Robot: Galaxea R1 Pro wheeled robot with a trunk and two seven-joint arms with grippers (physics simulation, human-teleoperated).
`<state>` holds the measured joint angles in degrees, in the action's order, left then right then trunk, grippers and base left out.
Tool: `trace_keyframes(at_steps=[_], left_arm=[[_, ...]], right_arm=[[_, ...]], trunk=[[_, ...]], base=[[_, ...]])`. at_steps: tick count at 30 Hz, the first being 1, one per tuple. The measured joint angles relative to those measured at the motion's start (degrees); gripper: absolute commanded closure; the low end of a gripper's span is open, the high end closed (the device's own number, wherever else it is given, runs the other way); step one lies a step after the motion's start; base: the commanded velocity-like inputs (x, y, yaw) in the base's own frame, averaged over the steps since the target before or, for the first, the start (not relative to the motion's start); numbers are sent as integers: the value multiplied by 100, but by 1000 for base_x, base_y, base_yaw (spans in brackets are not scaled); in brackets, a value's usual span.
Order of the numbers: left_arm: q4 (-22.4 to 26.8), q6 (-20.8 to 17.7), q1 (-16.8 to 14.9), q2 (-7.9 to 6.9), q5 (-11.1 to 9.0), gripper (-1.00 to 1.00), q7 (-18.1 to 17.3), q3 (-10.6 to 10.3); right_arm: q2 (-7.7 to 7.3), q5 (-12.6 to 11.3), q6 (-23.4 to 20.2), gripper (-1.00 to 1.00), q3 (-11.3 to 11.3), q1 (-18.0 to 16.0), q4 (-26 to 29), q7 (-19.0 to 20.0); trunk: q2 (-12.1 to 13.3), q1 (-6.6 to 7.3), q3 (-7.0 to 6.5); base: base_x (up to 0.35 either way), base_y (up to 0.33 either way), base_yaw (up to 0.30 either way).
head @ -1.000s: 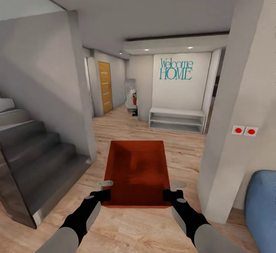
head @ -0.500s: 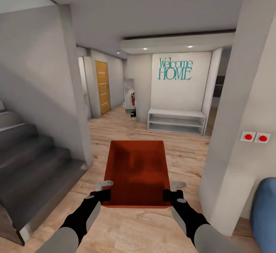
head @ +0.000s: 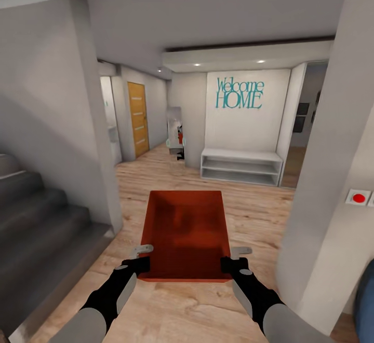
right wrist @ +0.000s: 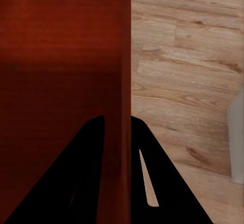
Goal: Move the two storage containers from the living room to the garage. In the garage, place one container on the floor and stack the other container on top of it (either order is fine).
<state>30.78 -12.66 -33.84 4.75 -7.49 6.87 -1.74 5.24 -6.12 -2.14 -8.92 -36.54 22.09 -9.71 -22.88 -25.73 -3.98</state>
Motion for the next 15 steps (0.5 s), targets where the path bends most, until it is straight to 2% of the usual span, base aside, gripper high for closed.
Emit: trace_keyframes(at_steps=[15], left_arm=[[4,0,0,0,5,100,0,0]], right_arm=[[0,-1,7,100,2,0,-1,0]], trunk=[[0,0,0]], base=[[322,0,0]])
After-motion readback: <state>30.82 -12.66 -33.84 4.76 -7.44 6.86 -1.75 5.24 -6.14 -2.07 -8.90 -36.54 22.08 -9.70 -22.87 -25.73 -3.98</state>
